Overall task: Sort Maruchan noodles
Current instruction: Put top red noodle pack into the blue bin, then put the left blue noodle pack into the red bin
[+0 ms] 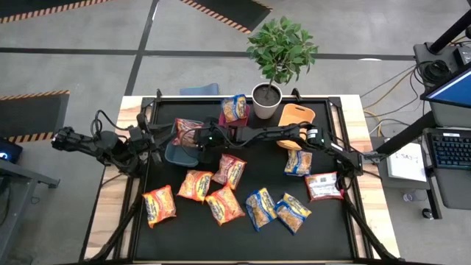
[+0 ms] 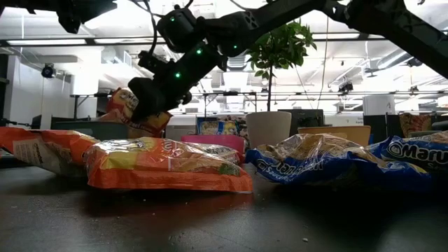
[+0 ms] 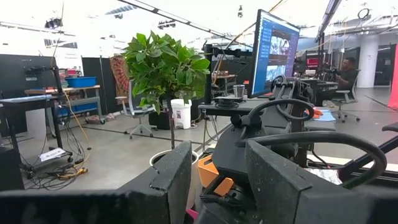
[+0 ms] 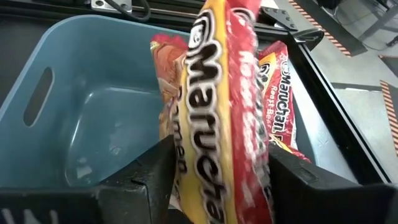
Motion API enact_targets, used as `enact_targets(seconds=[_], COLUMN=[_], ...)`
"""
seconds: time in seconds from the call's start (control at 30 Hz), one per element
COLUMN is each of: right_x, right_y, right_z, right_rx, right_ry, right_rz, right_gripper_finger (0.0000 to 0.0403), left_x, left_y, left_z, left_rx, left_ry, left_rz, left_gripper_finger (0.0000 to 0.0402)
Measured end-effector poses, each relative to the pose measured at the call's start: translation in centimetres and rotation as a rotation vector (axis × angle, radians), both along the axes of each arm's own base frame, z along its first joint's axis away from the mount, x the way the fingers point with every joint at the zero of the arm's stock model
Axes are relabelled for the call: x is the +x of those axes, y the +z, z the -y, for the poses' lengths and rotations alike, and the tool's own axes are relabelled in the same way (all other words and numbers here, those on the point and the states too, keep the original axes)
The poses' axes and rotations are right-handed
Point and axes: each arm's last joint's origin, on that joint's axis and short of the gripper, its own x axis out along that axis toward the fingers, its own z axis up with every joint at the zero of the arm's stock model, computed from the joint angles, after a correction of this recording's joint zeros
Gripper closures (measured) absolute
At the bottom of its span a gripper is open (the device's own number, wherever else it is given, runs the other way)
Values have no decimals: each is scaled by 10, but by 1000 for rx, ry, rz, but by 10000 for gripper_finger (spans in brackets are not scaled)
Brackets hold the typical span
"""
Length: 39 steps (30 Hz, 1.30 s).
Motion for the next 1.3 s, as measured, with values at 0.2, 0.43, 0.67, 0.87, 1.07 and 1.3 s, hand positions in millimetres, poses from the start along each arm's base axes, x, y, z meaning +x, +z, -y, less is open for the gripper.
enact_targets(seconds=[0.2,0.43,0.67,0.87,1.07,1.3], right_x=[0,1,-7,-35,-63,-106], right_y=[0,2,26,64,71,64], right_z=[0,0,-7,-32,-77,-118], right_rx=[0,-1,10,79,145,233], right_ry=[0,-1,3,14,46,57], right_rz=[4,9,-18,-116,-179,-186], right_gripper_finger=[191,183,184,184,187,202], left_x=[0,0,0,0,2,11], left_y=[0,0,0,0,-1,-3], left_z=[0,0,0,0,1,3], left_rx=[0,0,0,0,-7,-27], left_ry=[0,0,0,0,-2,-7], left_rz=[0,0,-1,-1,-8,-35], left_gripper_finger=[267,267,267,267,267,267])
